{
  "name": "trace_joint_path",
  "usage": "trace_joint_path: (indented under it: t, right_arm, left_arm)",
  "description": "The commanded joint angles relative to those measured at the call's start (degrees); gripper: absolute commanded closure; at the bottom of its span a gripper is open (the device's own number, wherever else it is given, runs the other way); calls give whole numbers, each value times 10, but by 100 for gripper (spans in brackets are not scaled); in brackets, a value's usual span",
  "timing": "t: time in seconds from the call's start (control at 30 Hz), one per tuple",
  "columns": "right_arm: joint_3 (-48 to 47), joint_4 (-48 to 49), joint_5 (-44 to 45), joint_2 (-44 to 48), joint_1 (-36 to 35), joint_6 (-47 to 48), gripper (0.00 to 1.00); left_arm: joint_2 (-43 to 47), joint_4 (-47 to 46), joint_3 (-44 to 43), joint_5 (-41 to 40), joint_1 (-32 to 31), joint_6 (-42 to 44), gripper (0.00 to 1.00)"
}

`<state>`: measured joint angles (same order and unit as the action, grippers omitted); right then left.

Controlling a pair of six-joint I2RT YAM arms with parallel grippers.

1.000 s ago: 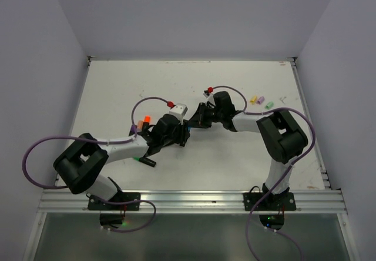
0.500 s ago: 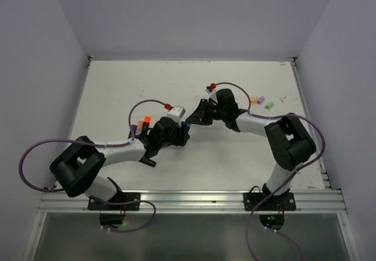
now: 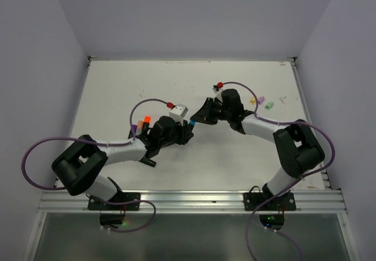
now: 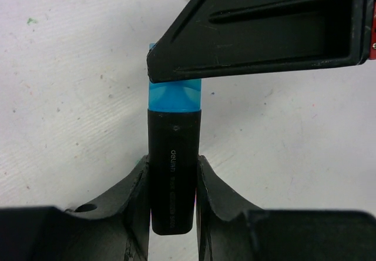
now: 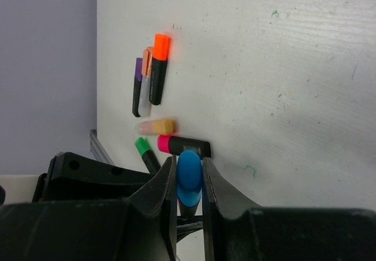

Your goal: Open the pen caps

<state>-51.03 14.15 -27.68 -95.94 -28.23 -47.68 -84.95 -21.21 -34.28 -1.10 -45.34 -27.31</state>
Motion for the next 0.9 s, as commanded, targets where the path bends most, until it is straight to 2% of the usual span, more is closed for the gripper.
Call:
trace_joint_path:
  t: [0.0,0.27,0.53,0.73,0.87]
  right_arm:
    - [6,40,68,45,39,-8,100]
    - [-32,11,54,54,144,-2,100]
    - [-46,-11,39,58,177,15,100]
    - [-31,68,-18,44,219,-41,100]
    - [-30,71,-25,46,242,-44,100]
  left_arm:
    - [11,-27,15,46,-2,14,100]
    - [20,-31,28,62,-1,28,100]
    - [14,-41,23,71,-1,33,100]
    - [26,-53,40,89,4,34,100]
    - [39,-59,54,102,17,32,100]
